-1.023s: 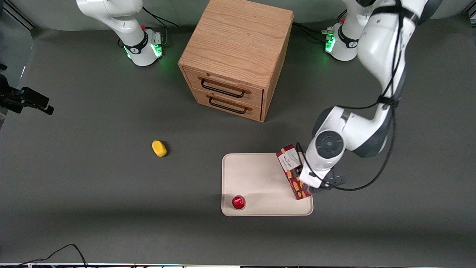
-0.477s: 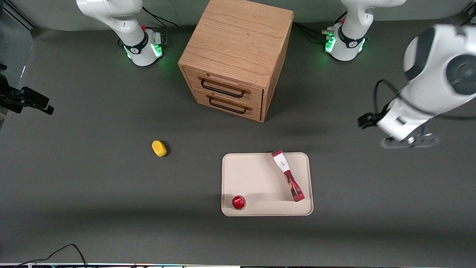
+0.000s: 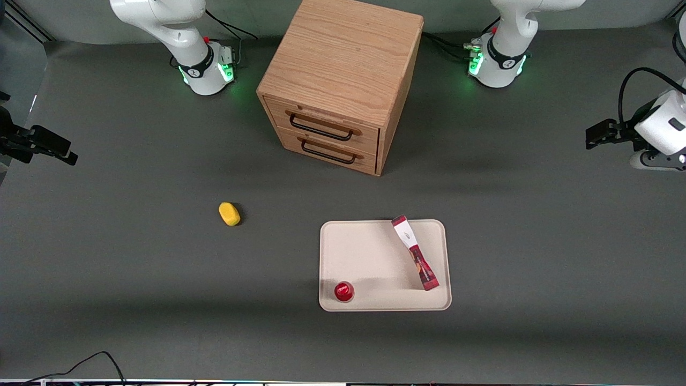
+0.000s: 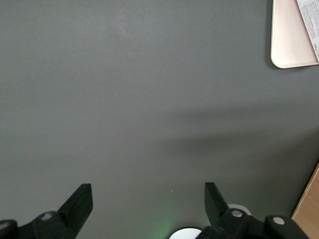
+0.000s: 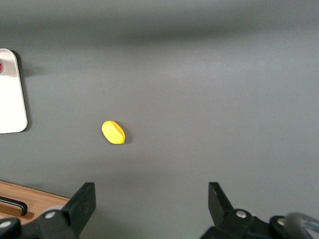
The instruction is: Place red cookie box on tray
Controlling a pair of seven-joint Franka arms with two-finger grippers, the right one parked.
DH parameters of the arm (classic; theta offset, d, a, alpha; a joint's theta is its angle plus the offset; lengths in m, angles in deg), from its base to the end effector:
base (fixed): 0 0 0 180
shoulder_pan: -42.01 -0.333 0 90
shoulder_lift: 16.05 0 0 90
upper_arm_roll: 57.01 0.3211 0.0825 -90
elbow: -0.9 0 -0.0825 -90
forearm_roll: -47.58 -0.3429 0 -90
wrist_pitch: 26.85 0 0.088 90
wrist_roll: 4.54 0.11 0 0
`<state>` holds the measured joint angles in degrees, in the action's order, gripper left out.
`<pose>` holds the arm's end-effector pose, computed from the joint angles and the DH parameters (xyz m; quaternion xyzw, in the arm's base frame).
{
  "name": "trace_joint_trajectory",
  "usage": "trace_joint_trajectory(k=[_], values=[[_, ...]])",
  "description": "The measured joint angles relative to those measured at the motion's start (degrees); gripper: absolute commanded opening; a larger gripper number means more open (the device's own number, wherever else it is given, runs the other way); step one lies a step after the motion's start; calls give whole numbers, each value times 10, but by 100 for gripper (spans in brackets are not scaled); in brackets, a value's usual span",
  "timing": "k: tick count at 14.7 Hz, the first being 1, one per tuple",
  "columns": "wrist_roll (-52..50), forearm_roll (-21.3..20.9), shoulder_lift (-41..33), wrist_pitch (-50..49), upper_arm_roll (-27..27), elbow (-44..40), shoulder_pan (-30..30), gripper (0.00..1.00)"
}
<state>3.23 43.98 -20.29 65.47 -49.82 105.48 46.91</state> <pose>0.4819 0.0279 0.5576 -0.9958 0.0516 0.0722 0.0204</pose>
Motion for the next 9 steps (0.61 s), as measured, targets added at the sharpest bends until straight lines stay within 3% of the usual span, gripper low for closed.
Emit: trace_joint_trajectory(k=[9], values=[[26, 2, -2, 15, 14, 8, 0, 100]])
